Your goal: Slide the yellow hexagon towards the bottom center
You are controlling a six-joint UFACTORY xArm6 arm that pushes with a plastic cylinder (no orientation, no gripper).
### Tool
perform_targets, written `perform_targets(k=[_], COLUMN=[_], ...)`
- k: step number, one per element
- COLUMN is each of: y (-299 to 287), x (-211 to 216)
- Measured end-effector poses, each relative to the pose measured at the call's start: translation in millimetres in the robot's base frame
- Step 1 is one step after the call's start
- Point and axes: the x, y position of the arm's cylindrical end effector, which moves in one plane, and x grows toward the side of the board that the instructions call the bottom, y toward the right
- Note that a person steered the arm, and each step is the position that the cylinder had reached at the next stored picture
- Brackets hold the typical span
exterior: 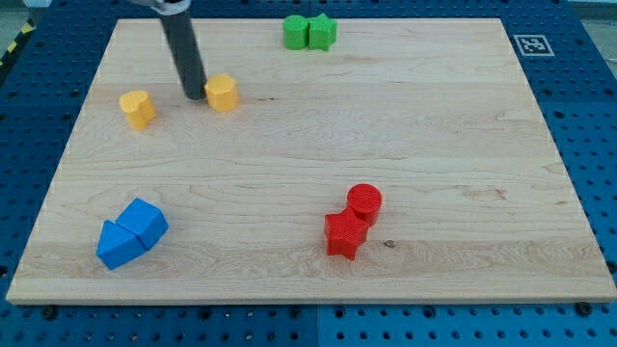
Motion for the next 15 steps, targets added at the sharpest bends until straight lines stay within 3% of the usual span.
perform_targets(k=[6, 9, 12, 15], y=[177, 134, 154, 137], x=[-5, -20, 57, 85])
